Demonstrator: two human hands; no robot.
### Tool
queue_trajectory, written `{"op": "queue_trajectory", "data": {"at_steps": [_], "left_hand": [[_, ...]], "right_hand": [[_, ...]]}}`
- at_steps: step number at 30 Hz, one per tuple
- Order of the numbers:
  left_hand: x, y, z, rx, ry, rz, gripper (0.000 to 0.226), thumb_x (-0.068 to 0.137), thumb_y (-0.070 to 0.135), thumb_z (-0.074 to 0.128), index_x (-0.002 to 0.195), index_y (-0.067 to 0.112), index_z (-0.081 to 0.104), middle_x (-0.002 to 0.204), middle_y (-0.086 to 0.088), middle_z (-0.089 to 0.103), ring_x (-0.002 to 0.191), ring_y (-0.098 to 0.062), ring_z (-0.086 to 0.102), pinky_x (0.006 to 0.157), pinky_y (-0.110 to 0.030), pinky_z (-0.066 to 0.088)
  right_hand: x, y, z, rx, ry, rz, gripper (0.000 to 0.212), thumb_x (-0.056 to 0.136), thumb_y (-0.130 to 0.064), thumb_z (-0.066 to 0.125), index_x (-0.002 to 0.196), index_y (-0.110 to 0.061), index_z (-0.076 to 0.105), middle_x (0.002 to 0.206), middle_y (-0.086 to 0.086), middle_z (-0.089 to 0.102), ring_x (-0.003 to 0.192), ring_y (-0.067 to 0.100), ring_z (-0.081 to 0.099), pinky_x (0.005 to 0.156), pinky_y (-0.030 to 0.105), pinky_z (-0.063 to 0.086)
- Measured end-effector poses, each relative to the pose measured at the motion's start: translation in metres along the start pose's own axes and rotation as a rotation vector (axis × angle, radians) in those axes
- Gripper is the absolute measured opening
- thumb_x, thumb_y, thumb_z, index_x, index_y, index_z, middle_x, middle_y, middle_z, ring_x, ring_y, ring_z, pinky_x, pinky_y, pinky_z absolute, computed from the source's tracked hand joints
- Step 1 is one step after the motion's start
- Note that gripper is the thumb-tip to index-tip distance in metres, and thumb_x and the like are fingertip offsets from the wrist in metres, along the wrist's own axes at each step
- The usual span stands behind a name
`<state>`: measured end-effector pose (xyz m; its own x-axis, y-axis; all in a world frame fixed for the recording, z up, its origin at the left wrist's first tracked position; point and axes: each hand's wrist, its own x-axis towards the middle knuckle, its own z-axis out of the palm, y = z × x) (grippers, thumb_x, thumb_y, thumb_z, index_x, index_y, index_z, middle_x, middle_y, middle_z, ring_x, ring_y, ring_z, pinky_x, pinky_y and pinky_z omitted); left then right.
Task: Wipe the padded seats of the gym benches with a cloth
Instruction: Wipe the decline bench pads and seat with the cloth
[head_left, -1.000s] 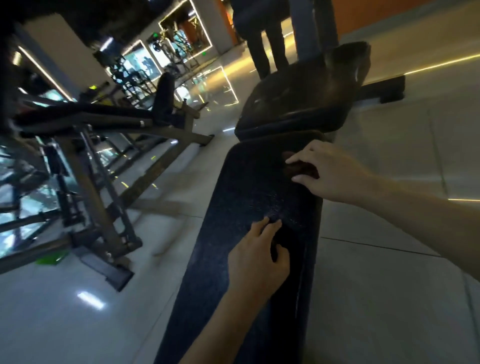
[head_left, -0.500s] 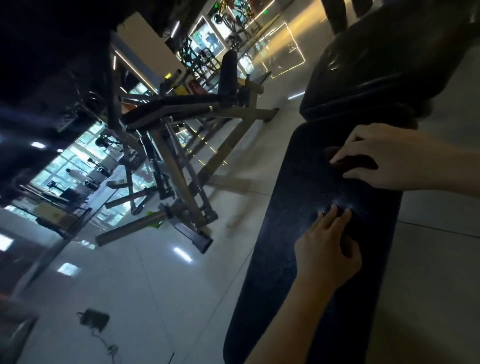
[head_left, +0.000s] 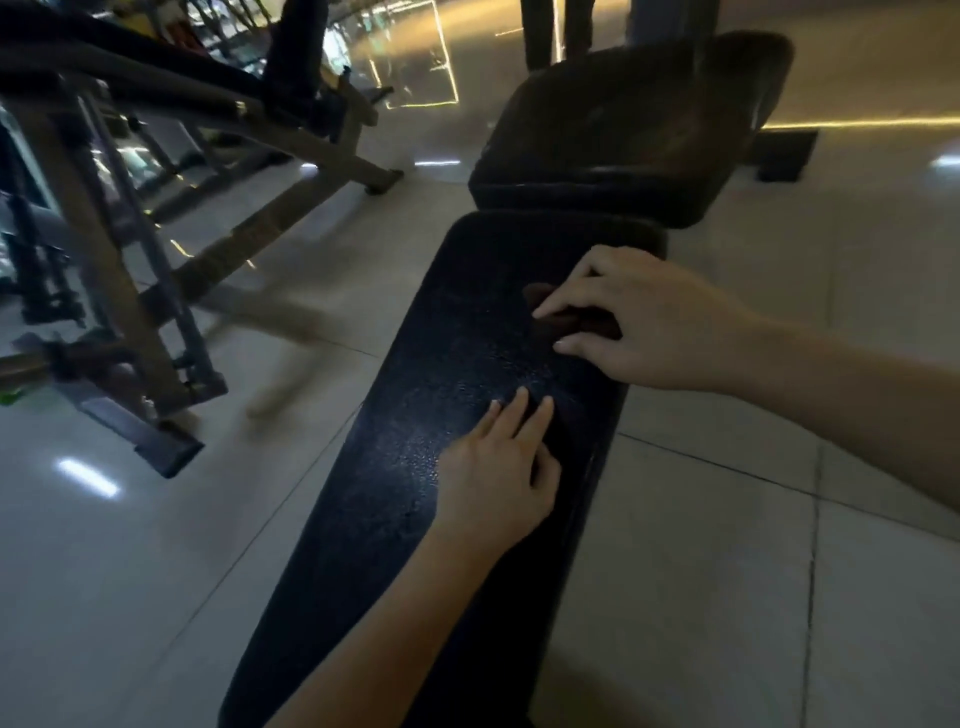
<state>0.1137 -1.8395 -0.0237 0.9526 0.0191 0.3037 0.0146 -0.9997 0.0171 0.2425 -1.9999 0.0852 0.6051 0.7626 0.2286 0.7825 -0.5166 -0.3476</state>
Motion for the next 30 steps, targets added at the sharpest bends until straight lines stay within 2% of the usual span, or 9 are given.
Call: {"op": "queue_trajectory", "data": {"at_steps": [5,10,15,20,26,30], "left_hand": [[0.003,-0.011,0.004,-0.008,0.022,0.065,0.045,0.087,0.033,0.05,0.129,0.024,0.065,0.133,-0.004,0.062,0.113,-0.024,0.066,0.059,-0.031,0.056],[0.003,-0.011,0.006,-0.003,0.033,0.078,0.047,0.087,0.034,0.046,0.13,0.023,0.064,0.133,-0.006,0.062,0.112,-0.026,0.066,0.06,-0.033,0.057],[0.006,-0.012,0.006,0.005,0.038,0.086,0.049,0.088,0.033,0.042,0.13,0.021,0.065,0.133,-0.008,0.062,0.11,-0.028,0.067,0.056,-0.031,0.053],[0.003,-0.01,0.009,-0.017,0.068,0.089,0.048,0.088,0.033,0.042,0.129,0.021,0.065,0.132,-0.007,0.063,0.108,-0.028,0.068,0.053,-0.029,0.051],[0.004,-0.007,0.009,-0.052,0.072,0.072,0.047,0.087,0.034,0.044,0.127,0.022,0.066,0.13,-0.006,0.064,0.108,-0.026,0.068,0.054,-0.029,0.053],[0.005,-0.01,0.008,-0.079,0.043,0.06,0.048,0.088,0.038,0.043,0.13,0.027,0.064,0.132,0.0,0.063,0.112,-0.021,0.066,0.057,-0.028,0.054]], "right_hand": [[0.008,-0.002,-0.001,0.01,0.026,0.093,0.035,0.091,-0.042,0.064,0.126,-0.037,0.061,0.113,-0.006,0.048,0.111,0.014,0.046,0.096,0.037,0.043],[0.01,-0.001,-0.005,-0.026,0.008,0.144,0.034,0.092,-0.042,0.063,0.126,-0.038,0.061,0.114,-0.007,0.048,0.11,0.012,0.045,0.093,0.032,0.041],[0.017,-0.002,-0.003,-0.037,0.01,0.155,0.034,0.092,-0.042,0.063,0.126,-0.038,0.061,0.115,-0.006,0.048,0.11,0.014,0.046,0.095,0.033,0.042],[0.018,0.001,0.012,-0.038,0.018,0.169,0.036,0.093,-0.04,0.063,0.128,-0.034,0.061,0.112,-0.007,0.047,0.109,0.013,0.046,0.091,0.025,0.037],[0.032,0.011,0.026,-0.031,0.026,0.161,0.035,0.092,-0.04,0.063,0.127,-0.035,0.062,0.113,-0.006,0.049,0.111,0.014,0.049,0.095,0.031,0.042],[0.045,0.01,0.04,-0.029,0.044,0.088,0.035,0.093,-0.04,0.062,0.128,-0.035,0.061,0.116,-0.006,0.049,0.113,0.013,0.048,0.092,0.028,0.039]]}}
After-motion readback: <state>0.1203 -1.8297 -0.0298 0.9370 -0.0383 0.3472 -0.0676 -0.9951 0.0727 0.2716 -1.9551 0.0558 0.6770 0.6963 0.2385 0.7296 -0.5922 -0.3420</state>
